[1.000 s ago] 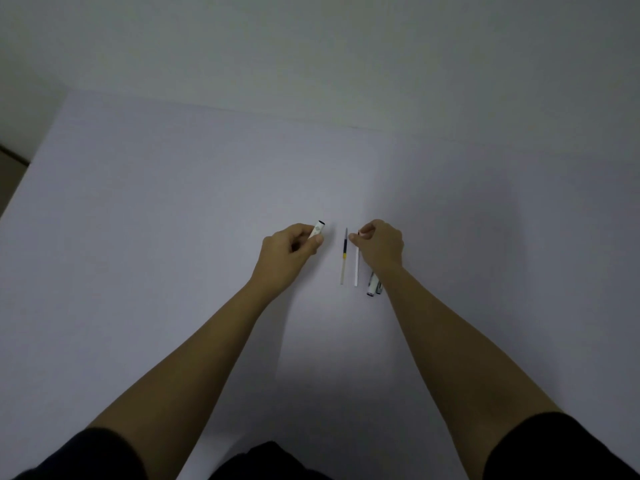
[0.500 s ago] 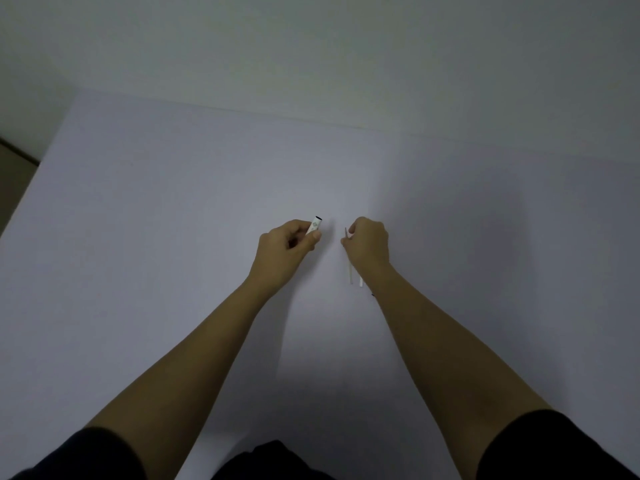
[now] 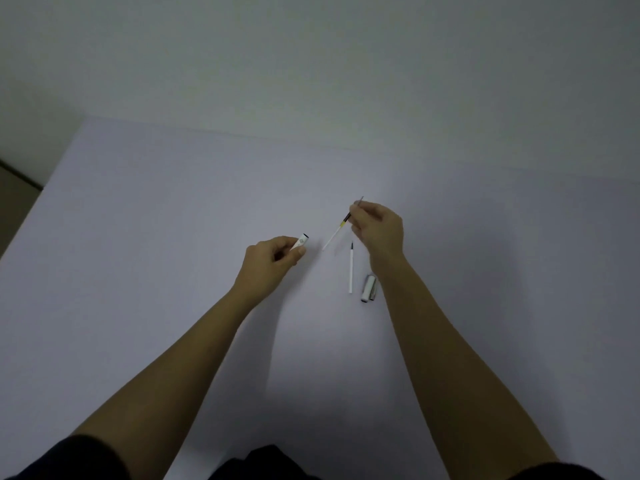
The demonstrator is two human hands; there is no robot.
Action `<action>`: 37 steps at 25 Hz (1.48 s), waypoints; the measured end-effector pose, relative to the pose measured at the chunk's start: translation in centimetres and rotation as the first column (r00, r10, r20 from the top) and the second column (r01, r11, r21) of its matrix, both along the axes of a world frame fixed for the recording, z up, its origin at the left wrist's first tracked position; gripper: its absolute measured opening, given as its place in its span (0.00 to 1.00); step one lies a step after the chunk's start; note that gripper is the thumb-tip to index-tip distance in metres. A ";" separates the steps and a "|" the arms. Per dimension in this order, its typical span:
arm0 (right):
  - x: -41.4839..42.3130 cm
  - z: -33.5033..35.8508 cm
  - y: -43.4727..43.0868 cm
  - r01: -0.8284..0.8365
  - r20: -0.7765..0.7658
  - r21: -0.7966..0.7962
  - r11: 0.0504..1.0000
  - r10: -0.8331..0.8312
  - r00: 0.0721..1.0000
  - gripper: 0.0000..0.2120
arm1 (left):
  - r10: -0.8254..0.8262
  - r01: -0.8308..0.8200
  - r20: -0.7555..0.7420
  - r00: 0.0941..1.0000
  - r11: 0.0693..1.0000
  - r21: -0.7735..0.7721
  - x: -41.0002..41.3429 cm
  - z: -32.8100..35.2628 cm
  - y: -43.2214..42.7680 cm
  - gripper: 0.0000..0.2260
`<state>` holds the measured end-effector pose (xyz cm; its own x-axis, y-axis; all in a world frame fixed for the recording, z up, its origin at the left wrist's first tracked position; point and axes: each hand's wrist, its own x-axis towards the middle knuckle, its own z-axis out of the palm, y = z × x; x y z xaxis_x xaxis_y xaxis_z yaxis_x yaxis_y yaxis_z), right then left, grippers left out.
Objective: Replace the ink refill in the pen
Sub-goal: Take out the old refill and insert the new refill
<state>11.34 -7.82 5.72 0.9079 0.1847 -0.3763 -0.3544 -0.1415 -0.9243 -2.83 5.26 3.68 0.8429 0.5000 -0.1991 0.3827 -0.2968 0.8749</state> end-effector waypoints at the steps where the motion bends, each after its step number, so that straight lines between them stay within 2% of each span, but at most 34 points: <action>1: -0.2 1.0 -0.8 0.026 0.003 0.091 0.996 -0.026 1.000 0.01 | -0.027 0.027 -0.002 1.000 1.000 -0.001 0.0 0.4 -0.4 0.04; 3: -0.6 2.8 -2.5 0.058 0.016 0.215 0.975 -0.063 0.998 0.02 | -0.073 0.073 0.011 0.997 0.997 -0.007 -0.1 1.4 -1.2 0.05; 6: -1.5 4.9 -4.3 0.078 0.047 0.282 0.956 -0.095 0.994 0.03 | -0.117 0.116 0.047 0.992 0.993 0.030 -0.4 2.9 -2.6 0.06; 13: -3.7 7.1 -6.1 0.035 0.162 0.272 0.962 -0.081 0.983 0.02 | -0.166 0.161 0.104 0.981 0.985 0.054 -1.5 6.0 -4.6 0.04; 21: -5.4 7.9 -6.4 0.001 0.165 0.281 0.960 -0.049 0.985 0.02 | -0.153 0.145 0.148 0.977 0.987 0.065 -2.0 7.9 -5.1 0.08; 24: -6.4 7.8 -6.3 -0.079 0.167 0.232 0.969 0.041 0.985 0.02 | -0.158 0.148 0.158 0.975 0.986 0.074 -1.7 8.1 -5.4 0.04; 29: -7.2 7.4 -6.0 -0.144 0.170 0.147 0.979 0.119 0.978 0.02 | -0.149 0.137 0.163 0.975 0.987 0.083 -1.2 8.3 -5.4 0.07; 33: -6.1 6.3 -6.5 -0.229 0.130 0.140 0.963 0.211 0.969 0.12 | -0.123 0.117 0.170 0.978 0.992 0.046 -1.1 8.1 -5.2 0.08; 34: -5.6 5.6 -6.8 -0.238 0.107 0.138 0.961 0.225 0.969 0.11 | -0.113 0.109 0.169 0.979 0.993 0.034 -1.0 8.1 -5.0 0.07; 36: -4.6 3.6 -7.6 -0.217 0.060 0.048 0.975 0.215 0.975 0.06 | -0.098 0.098 0.170 0.981 0.995 0.005 -0.9 8.1 -4.8 0.06; 37: -4.1 2.2 -8.1 -0.194 0.056 -0.069 0.978 0.198 0.979 0.05 | -0.090 0.093 0.170 0.981 0.996 -0.012 -0.9 8.0 -4.6 0.05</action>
<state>7.26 -15.92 7.93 0.8782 0.3392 -0.3373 -0.2563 -0.2616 -0.9305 -3.70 0.65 11.71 0.9073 0.4163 -0.0585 0.2003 -0.3059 0.9307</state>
